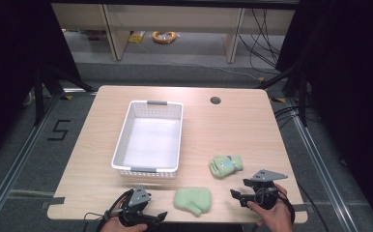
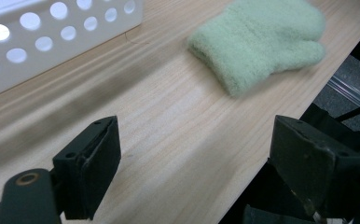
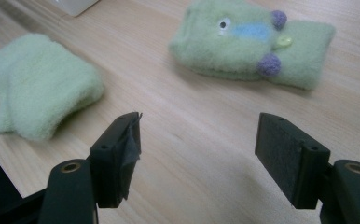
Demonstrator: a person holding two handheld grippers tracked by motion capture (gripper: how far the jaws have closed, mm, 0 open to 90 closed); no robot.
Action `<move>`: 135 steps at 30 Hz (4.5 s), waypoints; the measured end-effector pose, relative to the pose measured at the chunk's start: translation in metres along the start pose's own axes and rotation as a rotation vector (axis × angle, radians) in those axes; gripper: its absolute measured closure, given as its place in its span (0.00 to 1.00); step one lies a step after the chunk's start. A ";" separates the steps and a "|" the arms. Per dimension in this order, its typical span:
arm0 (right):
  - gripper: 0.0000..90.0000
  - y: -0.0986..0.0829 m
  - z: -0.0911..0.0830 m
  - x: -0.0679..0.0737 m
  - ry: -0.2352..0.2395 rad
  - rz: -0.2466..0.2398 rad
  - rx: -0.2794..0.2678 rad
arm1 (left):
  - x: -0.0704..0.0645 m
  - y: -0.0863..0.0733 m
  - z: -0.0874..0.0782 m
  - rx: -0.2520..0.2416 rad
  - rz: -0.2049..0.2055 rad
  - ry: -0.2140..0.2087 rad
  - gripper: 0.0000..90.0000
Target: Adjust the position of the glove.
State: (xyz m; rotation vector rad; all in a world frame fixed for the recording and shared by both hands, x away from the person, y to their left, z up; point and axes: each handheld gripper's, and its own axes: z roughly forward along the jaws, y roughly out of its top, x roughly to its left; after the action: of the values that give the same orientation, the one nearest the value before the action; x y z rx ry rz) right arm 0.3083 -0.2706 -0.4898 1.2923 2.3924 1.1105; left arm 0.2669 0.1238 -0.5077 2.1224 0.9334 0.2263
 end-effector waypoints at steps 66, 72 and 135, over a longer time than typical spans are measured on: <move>0.58 0.046 0.043 0.056 0.136 -0.236 0.045 | -0.019 0.037 0.032 0.017 0.025 -0.065 0.39; 0.62 0.042 0.050 0.057 0.138 -0.248 0.080 | -0.022 0.039 0.045 0.038 0.047 -0.080 0.50; 0.63 0.036 0.012 0.009 0.032 -0.133 0.011 | -0.039 0.061 0.050 0.002 0.081 -0.133 0.50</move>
State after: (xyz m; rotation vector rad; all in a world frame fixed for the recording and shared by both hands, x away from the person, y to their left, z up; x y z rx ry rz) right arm 0.3315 -0.2451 -0.4710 1.1081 2.4701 1.0898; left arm 0.2947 0.0419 -0.4917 2.1503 0.7720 0.1231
